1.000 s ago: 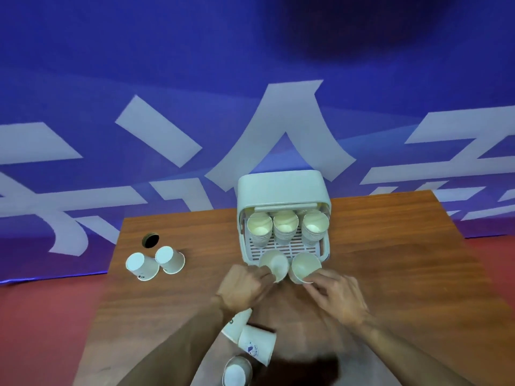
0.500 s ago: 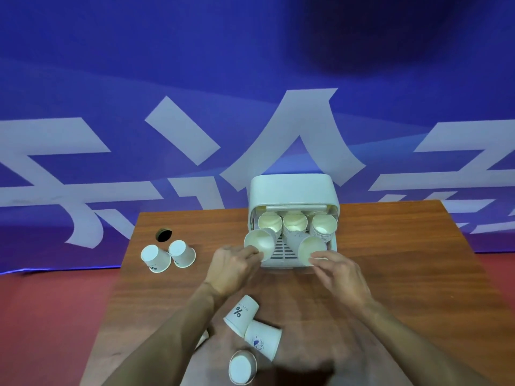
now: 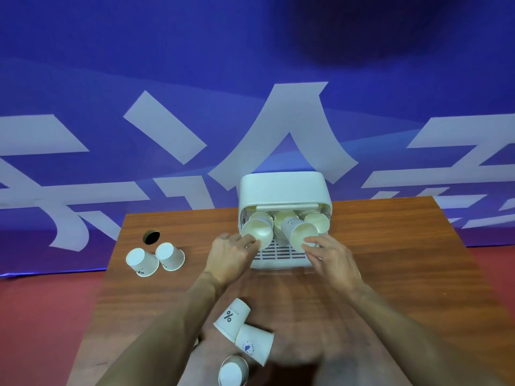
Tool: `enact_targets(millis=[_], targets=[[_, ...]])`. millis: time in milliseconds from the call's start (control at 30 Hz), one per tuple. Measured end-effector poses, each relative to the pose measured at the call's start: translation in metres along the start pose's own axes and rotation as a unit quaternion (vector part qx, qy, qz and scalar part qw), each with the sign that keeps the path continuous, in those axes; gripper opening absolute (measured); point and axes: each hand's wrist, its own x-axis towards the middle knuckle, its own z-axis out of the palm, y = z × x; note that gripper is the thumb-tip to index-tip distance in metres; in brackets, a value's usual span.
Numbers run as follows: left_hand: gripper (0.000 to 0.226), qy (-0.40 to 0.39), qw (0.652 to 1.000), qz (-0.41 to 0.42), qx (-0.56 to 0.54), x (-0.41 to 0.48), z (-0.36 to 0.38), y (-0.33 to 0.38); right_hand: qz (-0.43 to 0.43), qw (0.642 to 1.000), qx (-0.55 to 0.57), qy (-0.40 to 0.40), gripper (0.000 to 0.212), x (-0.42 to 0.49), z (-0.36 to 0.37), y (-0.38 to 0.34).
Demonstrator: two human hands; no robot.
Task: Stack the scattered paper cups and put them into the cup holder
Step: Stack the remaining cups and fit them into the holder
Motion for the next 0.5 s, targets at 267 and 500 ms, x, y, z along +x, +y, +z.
enact_targets(millis=[267, 500], targets=[[0.026, -0.031, 0.994, 0.068, 0.077, 0.004, 0.011, -0.002, -0.052, 0.996, -0.073, 0.005, 0.024, 0.001, -0.002, -0.001], [0.028, -0.056, 0.993, 0.063, 0.085, 0.007, 0.021, -0.007, -0.083, 0.992, -0.093, 0.023, 0.028, 0.015, 0.006, 0.01]])
